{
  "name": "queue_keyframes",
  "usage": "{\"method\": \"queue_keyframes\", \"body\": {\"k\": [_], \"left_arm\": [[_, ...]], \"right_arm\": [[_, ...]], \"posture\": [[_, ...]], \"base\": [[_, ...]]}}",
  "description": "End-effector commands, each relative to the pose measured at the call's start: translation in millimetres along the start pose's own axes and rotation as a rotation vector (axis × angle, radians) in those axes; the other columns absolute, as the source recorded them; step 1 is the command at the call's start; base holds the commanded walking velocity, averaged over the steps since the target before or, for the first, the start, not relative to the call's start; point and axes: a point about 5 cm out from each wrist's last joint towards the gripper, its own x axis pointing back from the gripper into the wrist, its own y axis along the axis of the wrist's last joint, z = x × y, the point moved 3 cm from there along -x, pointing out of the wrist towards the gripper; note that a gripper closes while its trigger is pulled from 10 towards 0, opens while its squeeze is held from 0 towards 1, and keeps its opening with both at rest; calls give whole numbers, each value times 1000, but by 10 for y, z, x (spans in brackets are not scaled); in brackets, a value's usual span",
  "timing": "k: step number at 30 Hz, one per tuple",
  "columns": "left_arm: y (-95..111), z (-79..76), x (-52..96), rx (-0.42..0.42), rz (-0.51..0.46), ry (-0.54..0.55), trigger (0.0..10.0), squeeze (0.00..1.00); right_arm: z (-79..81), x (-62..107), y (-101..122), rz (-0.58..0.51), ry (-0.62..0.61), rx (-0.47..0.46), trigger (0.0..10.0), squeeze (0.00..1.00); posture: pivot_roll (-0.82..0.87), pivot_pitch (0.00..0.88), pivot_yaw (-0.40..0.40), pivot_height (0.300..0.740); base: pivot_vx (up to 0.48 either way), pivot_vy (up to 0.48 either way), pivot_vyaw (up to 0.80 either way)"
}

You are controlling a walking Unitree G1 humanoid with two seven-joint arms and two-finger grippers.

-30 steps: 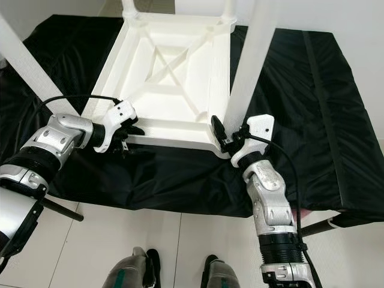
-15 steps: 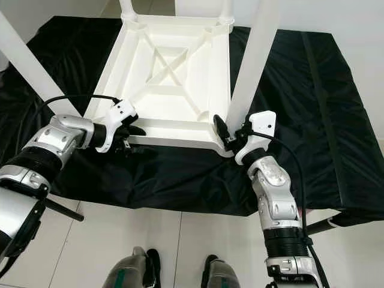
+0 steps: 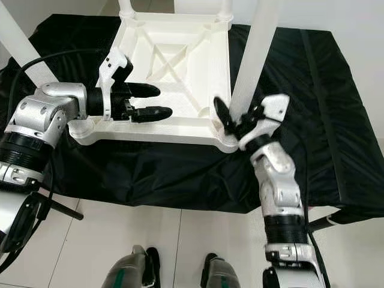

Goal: Building children table

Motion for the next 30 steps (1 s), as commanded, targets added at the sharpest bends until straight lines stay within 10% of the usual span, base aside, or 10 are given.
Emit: {"method": "queue_keyframes", "body": {"k": [1,12,13,22,30], "left_arm": [[1,0,26,-6,-1,20,10000,0],[-12,57,39,-21,5,175,10000,0],[0,119,50,-30,2,245,10000,0],[122,313,133,-38,-84,576,10000,0],[39,284,178,-29,-82,633,10000,0]], "right_arm": [[33,13,9,-16,12,-28,10000,1000],[36,-31,174,-69,4,-35,10000,1000],[44,-44,225,-82,9,-31,10000,0],[84,-53,352,-111,-2,-50,10000,0],[72,-52,324,-98,-40,-31,10000,0]], "posture": [[53,137,47,740],[53,137,45,740],[49,132,47,740],[52,120,37,740],[60,109,30,740]], "base": [[0,0,0],[0,0,0],[0,0,0],[0,0,0],[0,0,0]]}}
